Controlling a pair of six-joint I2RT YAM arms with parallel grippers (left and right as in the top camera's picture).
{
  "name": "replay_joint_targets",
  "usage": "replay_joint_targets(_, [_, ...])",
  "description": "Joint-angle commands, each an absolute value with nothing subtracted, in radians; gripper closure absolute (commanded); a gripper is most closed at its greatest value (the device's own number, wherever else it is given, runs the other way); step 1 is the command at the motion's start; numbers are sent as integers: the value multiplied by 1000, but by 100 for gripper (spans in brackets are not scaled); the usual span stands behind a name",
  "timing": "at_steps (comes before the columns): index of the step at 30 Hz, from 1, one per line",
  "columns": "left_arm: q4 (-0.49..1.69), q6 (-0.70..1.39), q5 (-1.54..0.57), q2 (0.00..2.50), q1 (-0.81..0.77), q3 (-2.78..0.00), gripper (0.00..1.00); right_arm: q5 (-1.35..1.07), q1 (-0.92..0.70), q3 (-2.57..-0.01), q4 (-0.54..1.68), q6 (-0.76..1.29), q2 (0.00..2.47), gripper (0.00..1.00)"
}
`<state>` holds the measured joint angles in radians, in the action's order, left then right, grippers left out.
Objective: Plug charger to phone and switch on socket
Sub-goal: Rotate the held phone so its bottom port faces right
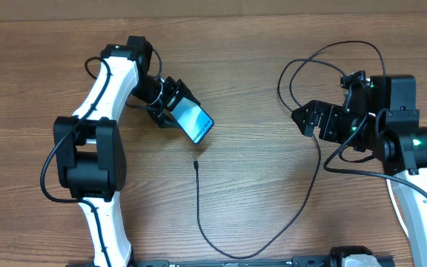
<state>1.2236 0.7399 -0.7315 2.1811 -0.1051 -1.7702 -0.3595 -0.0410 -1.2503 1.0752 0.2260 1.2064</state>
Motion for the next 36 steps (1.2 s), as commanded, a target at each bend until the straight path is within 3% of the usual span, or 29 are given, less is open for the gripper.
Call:
replay_joint_targets(1, [1227,764,-894,2188,-111,-1805,48,-361,-46,-1270,1072,240,1209,0])
replay_joint_targets(24, [1226,862,-1334,2188,-111,-1805,48,-361,-46,-1270,1071,240,1209,0])
replay_joint_targets(36, [1227,870,-1361,2188,-111,-1805,49,-361,-46,-1270,1071,240,1209,0])
